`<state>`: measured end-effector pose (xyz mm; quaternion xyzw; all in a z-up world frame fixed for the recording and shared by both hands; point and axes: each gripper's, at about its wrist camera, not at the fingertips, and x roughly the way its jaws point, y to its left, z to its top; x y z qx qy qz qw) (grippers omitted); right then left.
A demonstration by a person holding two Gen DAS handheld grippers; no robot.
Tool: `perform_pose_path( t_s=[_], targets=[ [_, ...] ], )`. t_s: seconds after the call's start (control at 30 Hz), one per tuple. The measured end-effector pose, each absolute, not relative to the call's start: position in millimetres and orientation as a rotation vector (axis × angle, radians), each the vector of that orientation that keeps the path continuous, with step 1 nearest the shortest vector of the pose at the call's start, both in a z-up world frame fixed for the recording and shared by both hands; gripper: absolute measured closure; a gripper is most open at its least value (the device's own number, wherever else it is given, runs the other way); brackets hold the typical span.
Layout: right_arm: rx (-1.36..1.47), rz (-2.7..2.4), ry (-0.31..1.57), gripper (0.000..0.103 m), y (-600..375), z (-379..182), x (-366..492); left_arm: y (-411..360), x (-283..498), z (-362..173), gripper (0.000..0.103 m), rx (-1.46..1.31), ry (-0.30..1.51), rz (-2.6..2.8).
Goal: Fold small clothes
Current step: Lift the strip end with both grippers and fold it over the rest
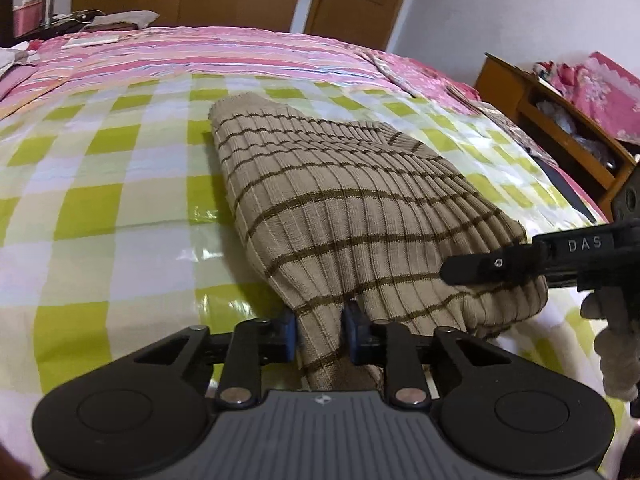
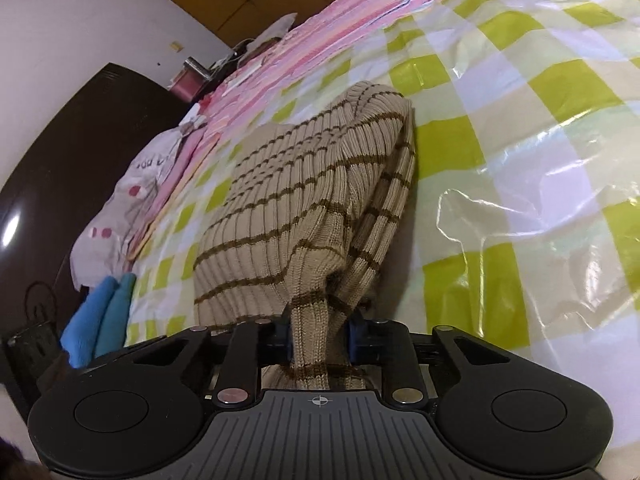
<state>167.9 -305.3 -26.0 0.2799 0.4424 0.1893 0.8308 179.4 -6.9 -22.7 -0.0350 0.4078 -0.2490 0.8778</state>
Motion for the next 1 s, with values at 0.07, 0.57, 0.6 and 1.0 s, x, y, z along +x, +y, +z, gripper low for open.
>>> perform_pose_path(
  t_s=[0.07, 0.57, 0.6, 1.0],
  targets=[
    [0.595, 0.402, 0.944, 0.081, -308.1, -24.1, 161.2, -6.4, 172.8, -21.1, 0.077, -0.067, 0.853, -0.533],
    [0.601, 0.420, 0.988, 0.081, -310.5, -20.3, 89.4, -2.1, 113.3, -20.7, 0.077, -0.047, 0.918, -0.594],
    [0.596, 0.414, 0.991, 0.081, -310.5, -21.8, 85.2, -1.7, 109.9, -21.9, 0.077, -0.046, 0.920, -0.595],
    [0.537, 0.331, 0.958, 0.075, -314.9, -14.8, 61.0, -3.1, 89.2, -9.8, 0.077, 0.026, 0.877, -0.560]
  ],
)
